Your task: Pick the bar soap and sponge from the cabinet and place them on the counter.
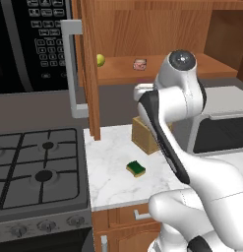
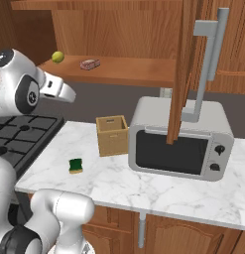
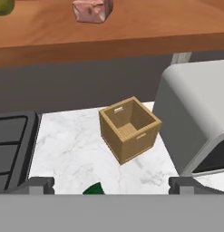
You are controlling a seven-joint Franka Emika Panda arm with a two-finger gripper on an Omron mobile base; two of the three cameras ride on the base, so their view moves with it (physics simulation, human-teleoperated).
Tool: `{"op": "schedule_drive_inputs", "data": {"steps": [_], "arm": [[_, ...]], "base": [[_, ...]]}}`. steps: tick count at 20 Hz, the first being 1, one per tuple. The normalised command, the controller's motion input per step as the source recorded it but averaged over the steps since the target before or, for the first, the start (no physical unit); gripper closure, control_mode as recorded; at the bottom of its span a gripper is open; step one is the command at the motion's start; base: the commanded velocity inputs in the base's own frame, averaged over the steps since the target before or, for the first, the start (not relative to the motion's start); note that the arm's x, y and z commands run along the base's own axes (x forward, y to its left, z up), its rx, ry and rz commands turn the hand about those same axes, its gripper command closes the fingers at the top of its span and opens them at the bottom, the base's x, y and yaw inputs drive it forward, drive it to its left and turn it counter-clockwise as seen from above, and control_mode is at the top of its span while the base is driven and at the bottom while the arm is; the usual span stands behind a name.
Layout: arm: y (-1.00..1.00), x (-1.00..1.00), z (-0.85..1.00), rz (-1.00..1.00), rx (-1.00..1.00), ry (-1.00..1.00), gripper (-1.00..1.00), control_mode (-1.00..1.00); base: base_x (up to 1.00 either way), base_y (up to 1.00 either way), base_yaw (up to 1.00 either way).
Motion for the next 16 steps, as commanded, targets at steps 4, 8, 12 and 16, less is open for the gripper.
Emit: {"op": "schedule_drive_inputs", "data": {"steps": [4,8,12,16], "arm": [[0.00,0.00,0.45,-0.03,-0.04,-0.09,-1.00,-1.00],[0.00,0.00,0.43,-0.02,-0.02,-0.06,-1.00,-1.00],[0.06,-0.02,0.34,-0.02,-0.03,-0.04,-1.00,-1.00],[0.02,0.13,0.34,-0.06,-0.04,-0.01,-1.00,-1.00]], "base": [[0.00,0.00,0.00],[0.00,0.00,0.00],[0.00,0.00,0.00],[0.00,0.00,0.00]]}}
